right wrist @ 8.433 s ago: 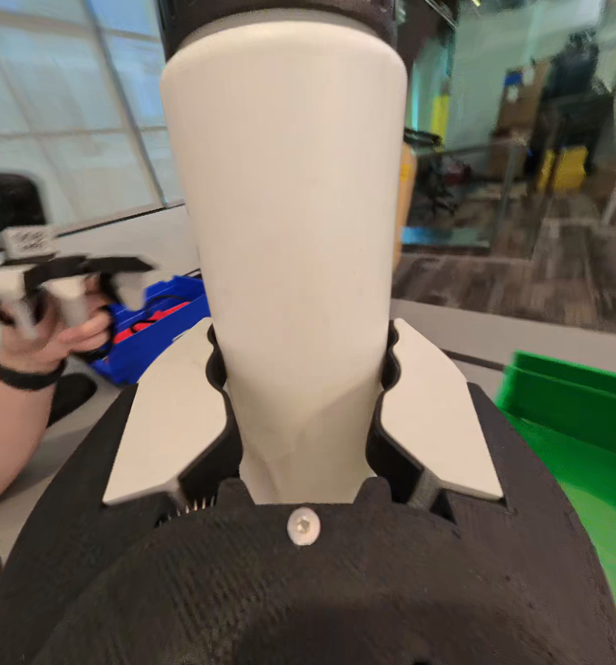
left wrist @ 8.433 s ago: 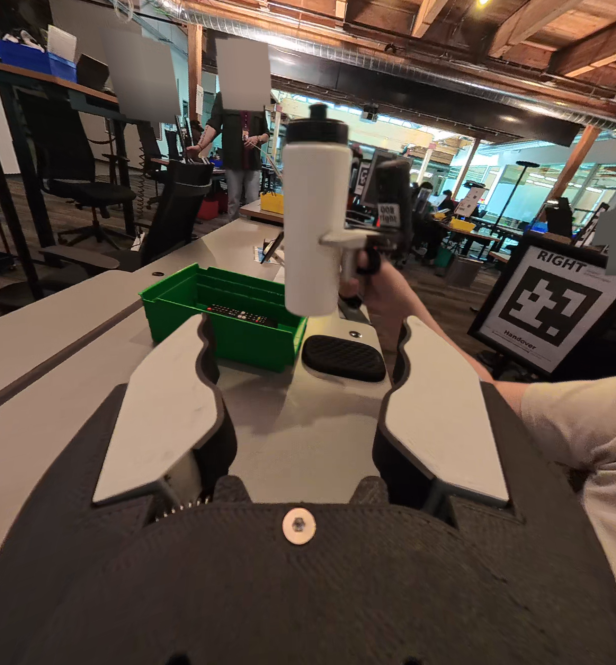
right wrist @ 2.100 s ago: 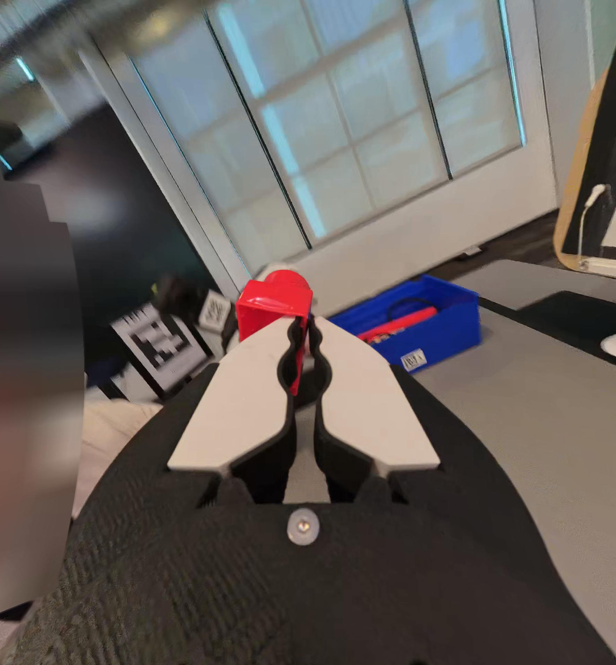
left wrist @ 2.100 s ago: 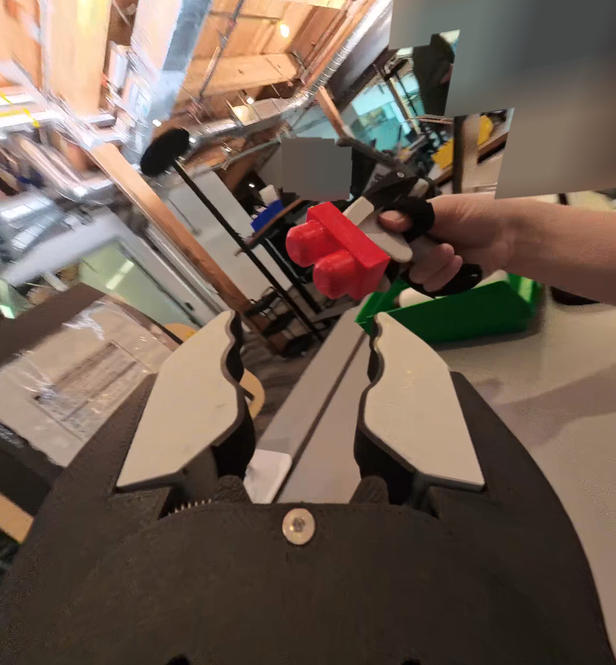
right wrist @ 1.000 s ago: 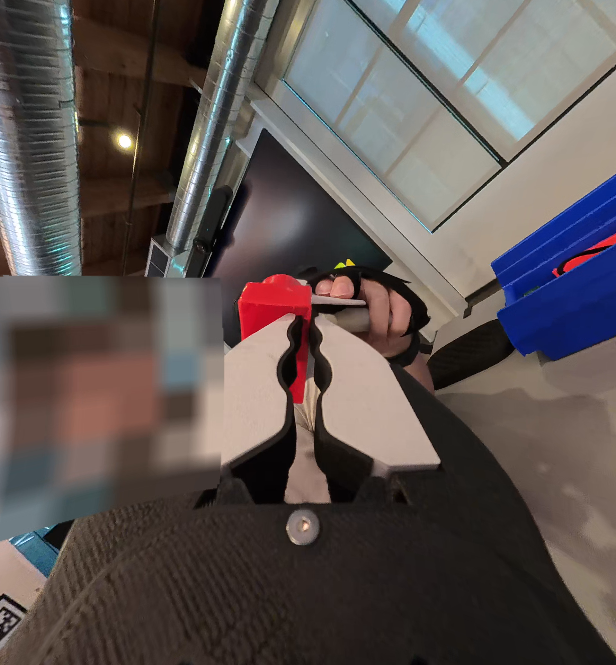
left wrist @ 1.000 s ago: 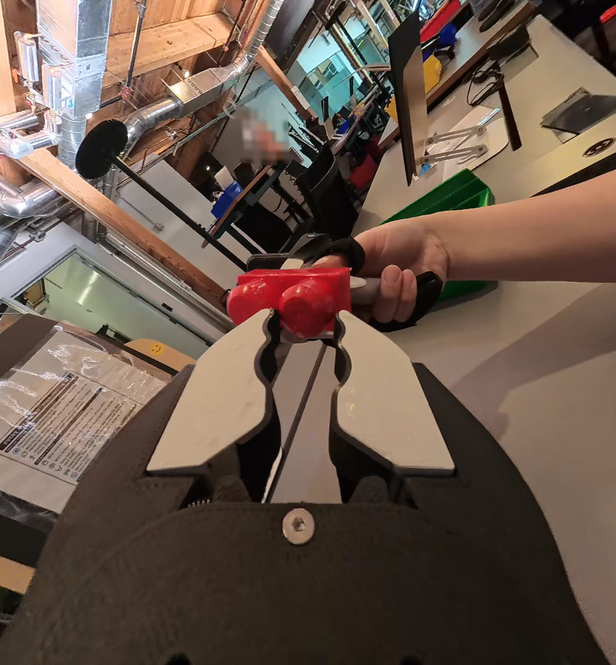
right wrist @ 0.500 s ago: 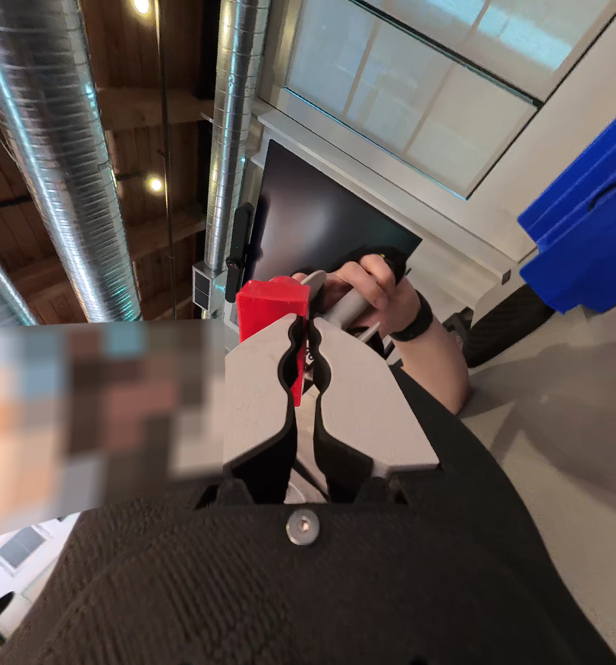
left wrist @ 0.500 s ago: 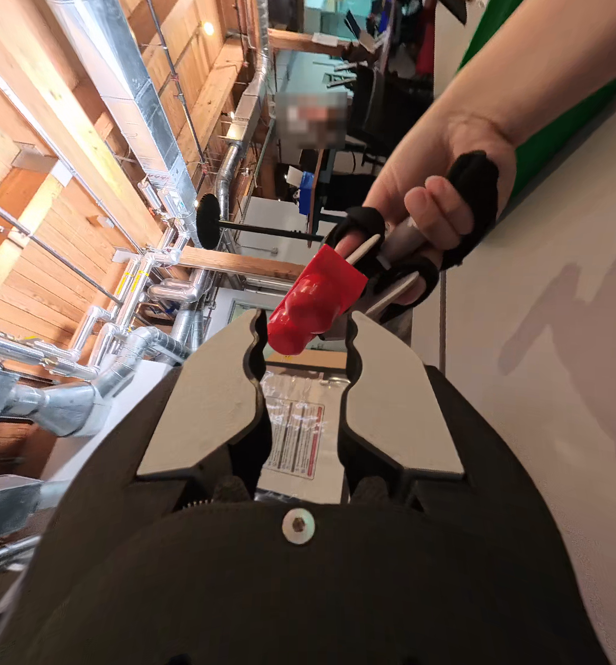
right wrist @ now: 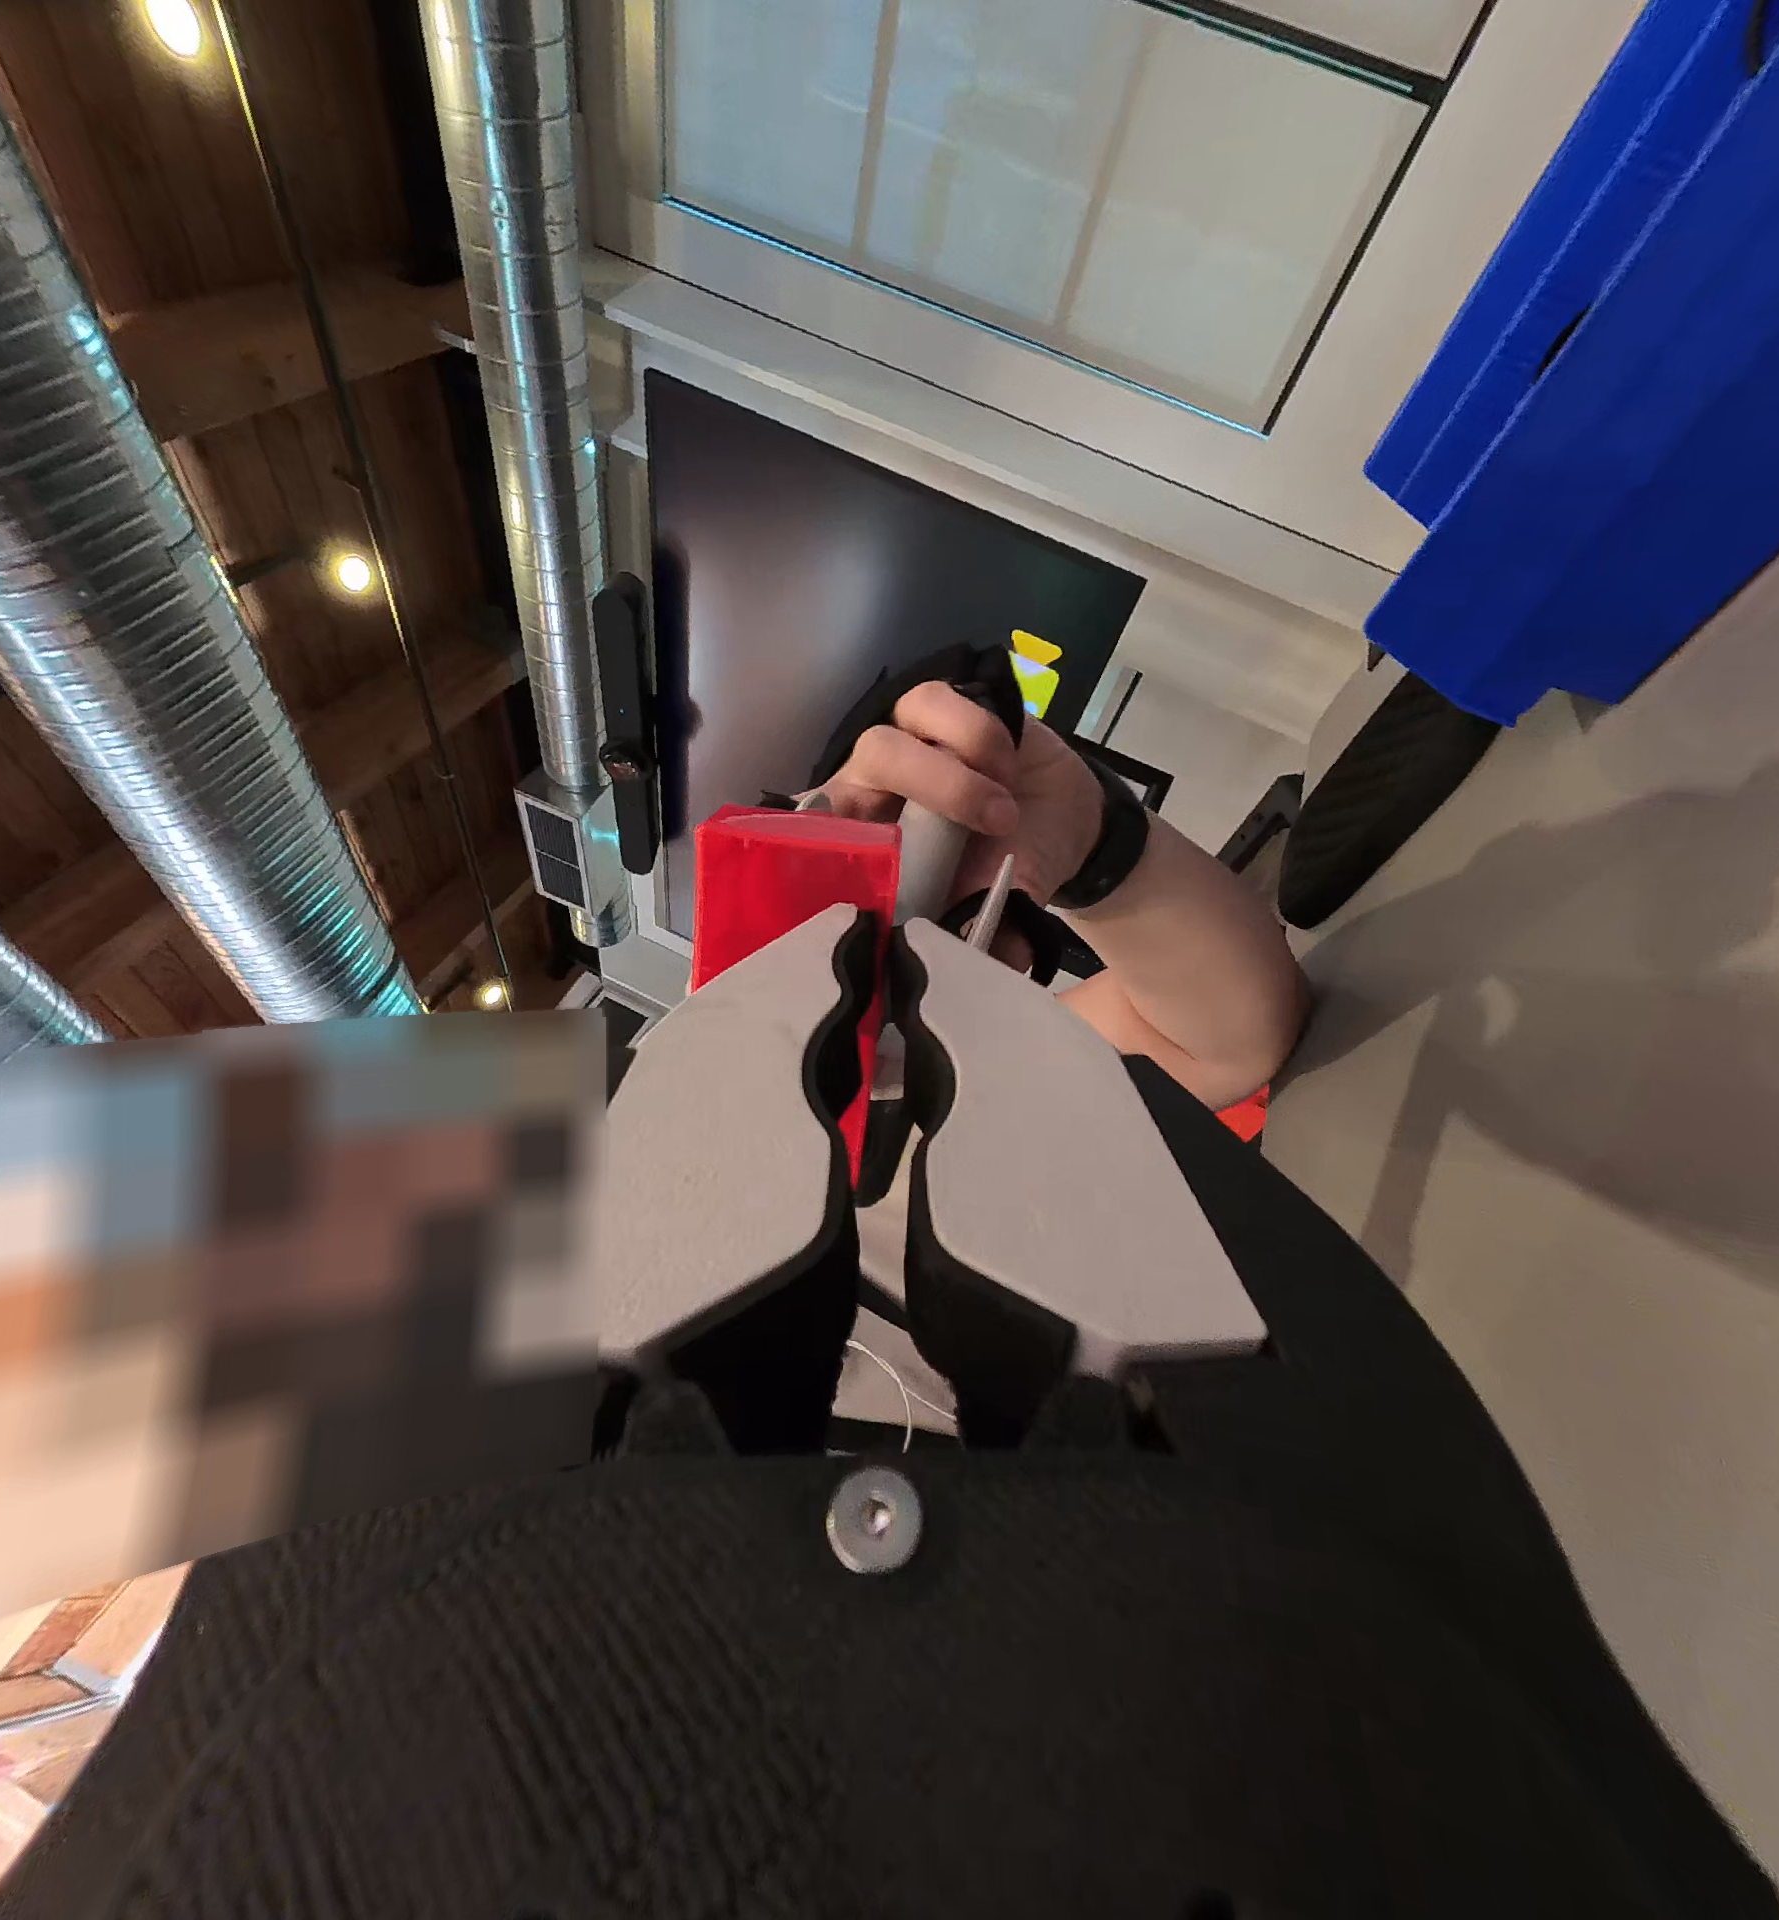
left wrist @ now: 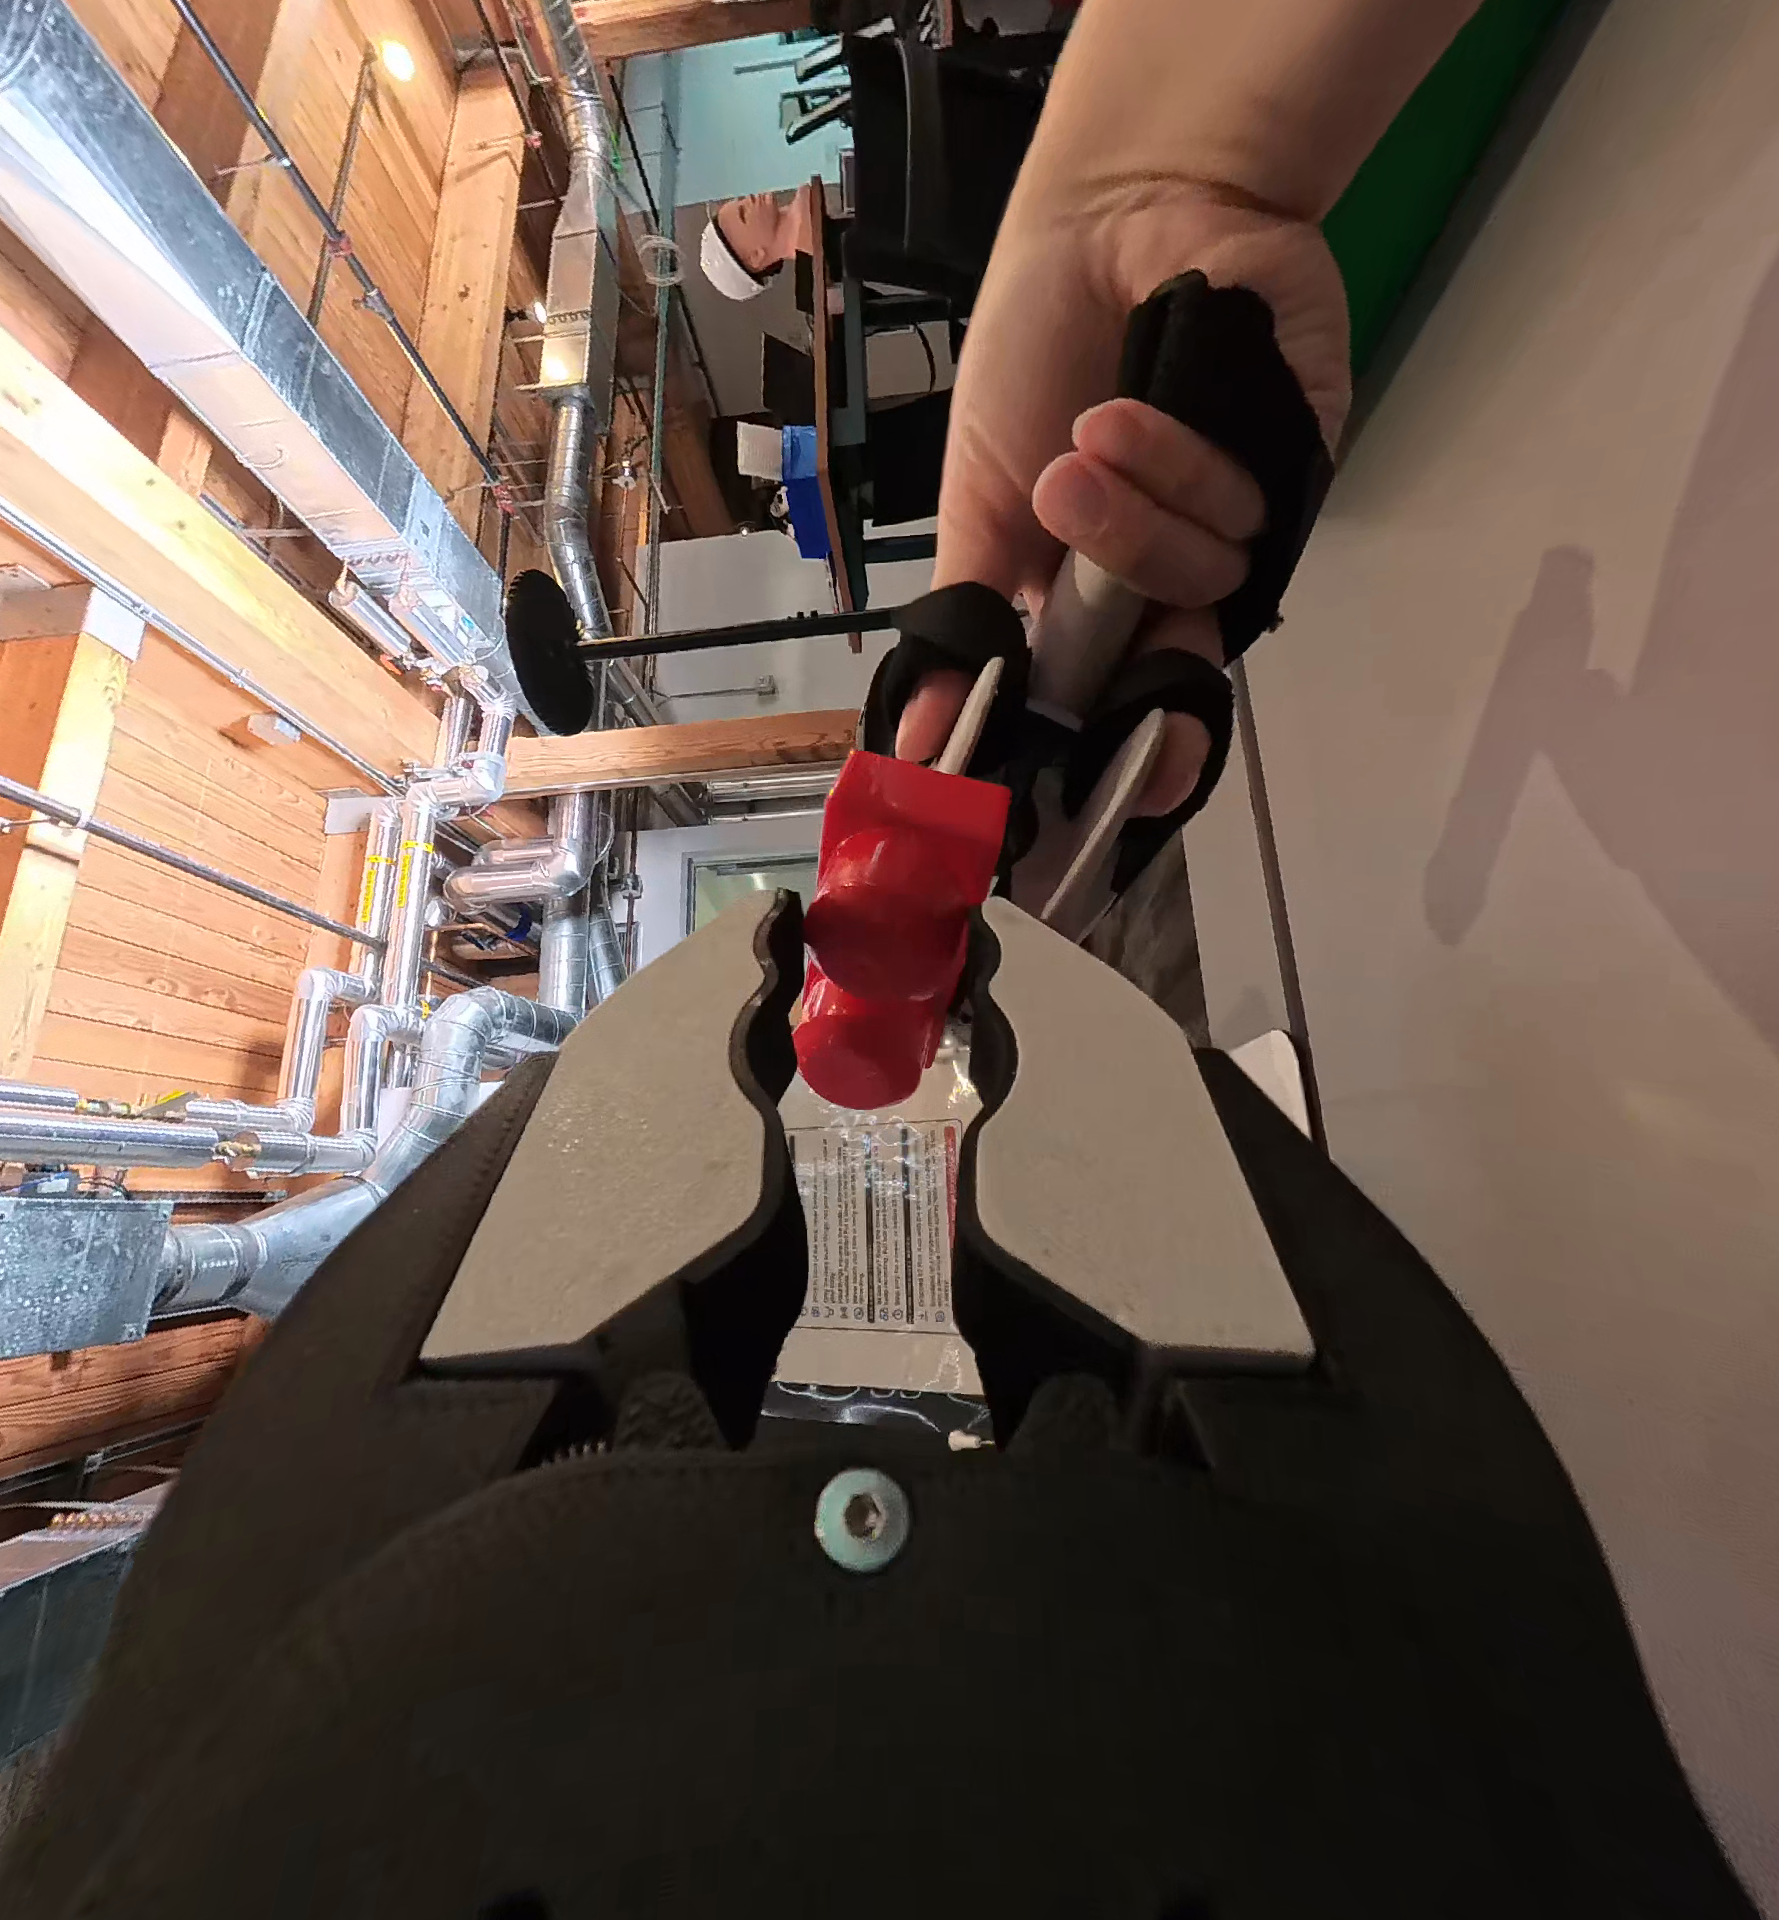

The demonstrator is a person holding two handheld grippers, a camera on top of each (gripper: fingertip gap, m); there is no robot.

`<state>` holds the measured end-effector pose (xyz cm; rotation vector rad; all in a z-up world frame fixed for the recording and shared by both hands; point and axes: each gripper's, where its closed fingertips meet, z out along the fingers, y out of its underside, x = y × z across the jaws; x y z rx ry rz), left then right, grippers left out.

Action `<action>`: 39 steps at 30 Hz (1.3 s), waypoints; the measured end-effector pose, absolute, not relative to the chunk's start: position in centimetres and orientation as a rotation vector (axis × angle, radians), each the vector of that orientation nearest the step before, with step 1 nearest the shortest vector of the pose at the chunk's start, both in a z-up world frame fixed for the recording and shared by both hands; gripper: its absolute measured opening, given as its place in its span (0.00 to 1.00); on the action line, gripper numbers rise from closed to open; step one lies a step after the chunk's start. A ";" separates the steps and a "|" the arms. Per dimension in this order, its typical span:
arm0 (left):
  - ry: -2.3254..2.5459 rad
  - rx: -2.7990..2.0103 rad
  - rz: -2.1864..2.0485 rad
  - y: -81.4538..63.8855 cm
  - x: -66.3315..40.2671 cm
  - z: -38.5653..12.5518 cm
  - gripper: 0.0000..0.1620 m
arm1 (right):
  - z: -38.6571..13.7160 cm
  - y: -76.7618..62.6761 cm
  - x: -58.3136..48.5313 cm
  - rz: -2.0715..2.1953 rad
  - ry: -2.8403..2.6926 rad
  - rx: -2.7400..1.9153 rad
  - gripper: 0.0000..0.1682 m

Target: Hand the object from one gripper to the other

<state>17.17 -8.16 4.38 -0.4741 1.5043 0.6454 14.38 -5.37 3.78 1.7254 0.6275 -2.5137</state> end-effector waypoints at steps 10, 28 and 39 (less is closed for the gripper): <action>1.354 -0.698 0.438 -7.6 16.7 7.1 0.18 | 4.2 -3.9 15.3 -2.577 0.793 1.967 0.21; 1.006 -0.938 0.046 -4.8 12.5 11.5 0.18 | 12.8 -6.5 15.3 -2.654 1.893 2.838 0.20; 1.132 -0.883 -0.032 -7.0 15.2 10.1 0.18 | 11.0 -8.4 14.4 -2.605 1.901 2.476 0.02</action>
